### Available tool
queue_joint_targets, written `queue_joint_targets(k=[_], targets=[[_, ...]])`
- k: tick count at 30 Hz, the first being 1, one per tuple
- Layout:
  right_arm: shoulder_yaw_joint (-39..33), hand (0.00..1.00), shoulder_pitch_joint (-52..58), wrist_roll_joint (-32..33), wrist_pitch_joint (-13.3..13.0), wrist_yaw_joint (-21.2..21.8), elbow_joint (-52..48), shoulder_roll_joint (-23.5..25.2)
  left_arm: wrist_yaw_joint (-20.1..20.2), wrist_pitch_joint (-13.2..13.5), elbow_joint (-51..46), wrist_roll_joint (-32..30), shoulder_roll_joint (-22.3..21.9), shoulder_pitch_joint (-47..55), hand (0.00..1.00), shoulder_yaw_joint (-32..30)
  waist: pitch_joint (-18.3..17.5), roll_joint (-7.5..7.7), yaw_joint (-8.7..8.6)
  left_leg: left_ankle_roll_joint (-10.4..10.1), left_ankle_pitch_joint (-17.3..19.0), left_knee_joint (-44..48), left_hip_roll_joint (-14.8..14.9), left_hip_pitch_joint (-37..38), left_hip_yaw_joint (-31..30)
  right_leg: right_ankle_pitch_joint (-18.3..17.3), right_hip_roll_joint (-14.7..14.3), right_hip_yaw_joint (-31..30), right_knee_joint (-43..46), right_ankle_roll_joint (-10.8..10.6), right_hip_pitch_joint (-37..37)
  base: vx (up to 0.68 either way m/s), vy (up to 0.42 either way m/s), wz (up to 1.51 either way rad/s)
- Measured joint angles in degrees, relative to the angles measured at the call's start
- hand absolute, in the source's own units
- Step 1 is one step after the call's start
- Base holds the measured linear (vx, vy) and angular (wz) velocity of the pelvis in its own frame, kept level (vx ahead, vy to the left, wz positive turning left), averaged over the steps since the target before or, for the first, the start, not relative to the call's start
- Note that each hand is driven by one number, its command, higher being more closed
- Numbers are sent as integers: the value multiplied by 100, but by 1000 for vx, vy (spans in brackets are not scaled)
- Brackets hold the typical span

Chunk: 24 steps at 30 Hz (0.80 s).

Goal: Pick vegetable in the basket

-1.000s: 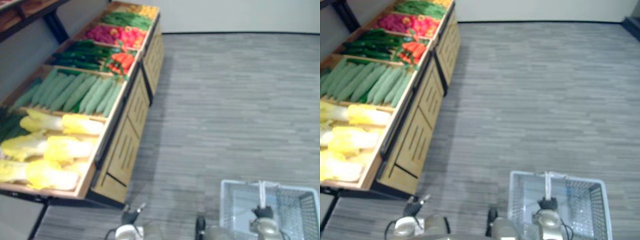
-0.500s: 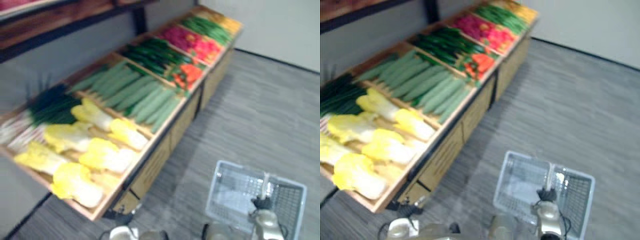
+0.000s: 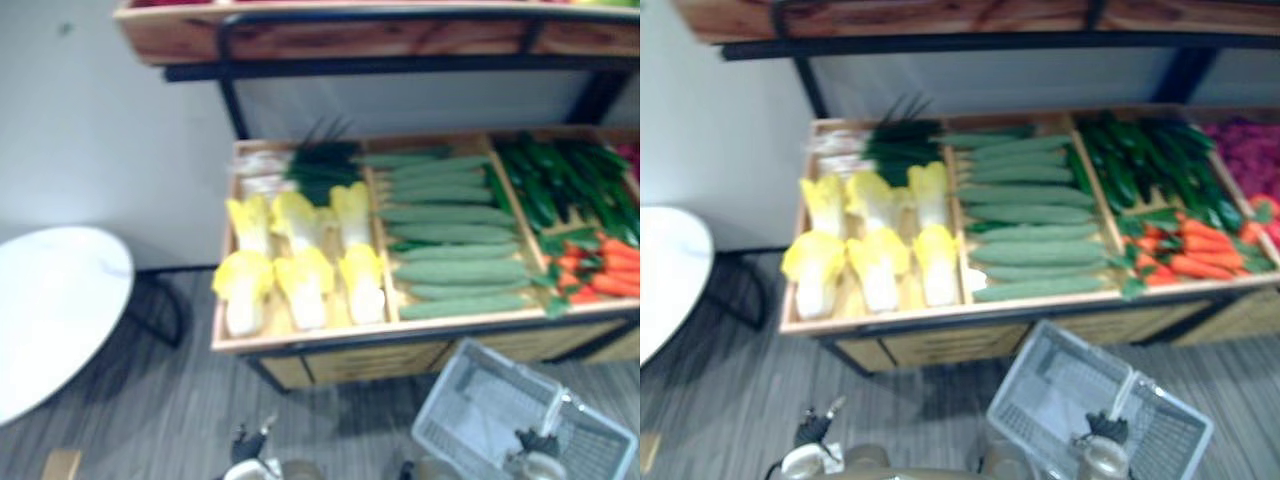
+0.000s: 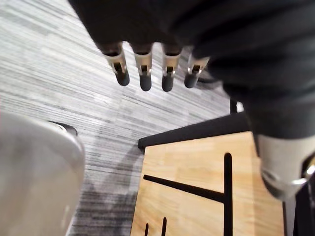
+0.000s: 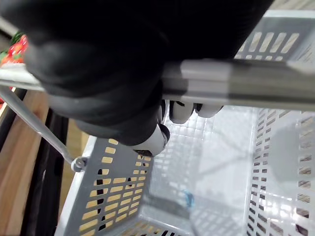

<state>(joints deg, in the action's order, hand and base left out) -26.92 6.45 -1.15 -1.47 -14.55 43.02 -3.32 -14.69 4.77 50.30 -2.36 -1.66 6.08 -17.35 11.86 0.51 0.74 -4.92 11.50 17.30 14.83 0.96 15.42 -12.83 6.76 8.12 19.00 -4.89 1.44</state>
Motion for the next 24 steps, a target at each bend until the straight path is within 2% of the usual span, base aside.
queue_joint_targets(k=[1, 3, 5, 8, 11, 15, 17, 24], targets=[[-8, 100, -31, 1, -7, 0, 76, 5, 7, -5, 12, -2, 35, -19, 0, 25, 4, 8, -35, -11, -20, -150, -6, 47, 753, 0, 105, 180, -7, -1, 20, -41, -66, 100], [-51, 100, -103, 10, -11, 1, 201, -6, 16, -38, 20, -6, 159, 14, 0, 129, -18, -20, -29, -226, -345, -502, -148, 135, 934, 52, 231, 272, -92, -84, 4, -30, 43, 51], [-194, 100, -121, 10, -3, 14, 327, 21, 22, -43, -7, -17, 307, 4, 0, 248, -47, 6, -63, -155, -616, -1020, -368, 274, 870, 228, 296, 390, -451, -192, -203, -34, 54, 31], [-255, 100, -95, 10, 11, 18, 360, 25, 28, -37, -372, -15, 512, -80, 0, 373, -91, 33, -107, -87, -1062, -1825, -667, 504, 718, 472, 357, 578, -883, -243, -384, 6, 108, 33], [-245, 100, -87, -7, 13, 68, 321, 39, 15, -19, -1105, -13, 692, -172, 0, 474, -94, 43, -113, -64, -1322, -2228, -764, 583, 575, 569, 344, 735, -1038, -252, -456, -7, 41, 27], [-170, 100, -56, -90, 10, 103, 245, 38, -67, 56, -2209, -2, 817, -194, 0, 492, -102, 39, -119, -60, -1348, -2277, -756, 720, 552, 570, 311, 762, -1082, -250, -601, 0, -6, 5], [-154, 100, -30, -116, -5, 106, 229, 35, -140, 226, -2809, -3, 925, -276, 0, 457, -109, 27, -178, -64, -1352, -2283, -754, 719, 501, 570, 305, 766, -1082, -249, -606, 0, 0, 0], [-124, 100, 114, -119, -47, 132, 164, 21, -415, 383, -3718, -49, 1265, -892, 0, 541, -160, -34, -227, -64, -1352, -2317, -756, 743, 451, 571, 299, 798, -1121, -247, -675, -6, -3, 3]])
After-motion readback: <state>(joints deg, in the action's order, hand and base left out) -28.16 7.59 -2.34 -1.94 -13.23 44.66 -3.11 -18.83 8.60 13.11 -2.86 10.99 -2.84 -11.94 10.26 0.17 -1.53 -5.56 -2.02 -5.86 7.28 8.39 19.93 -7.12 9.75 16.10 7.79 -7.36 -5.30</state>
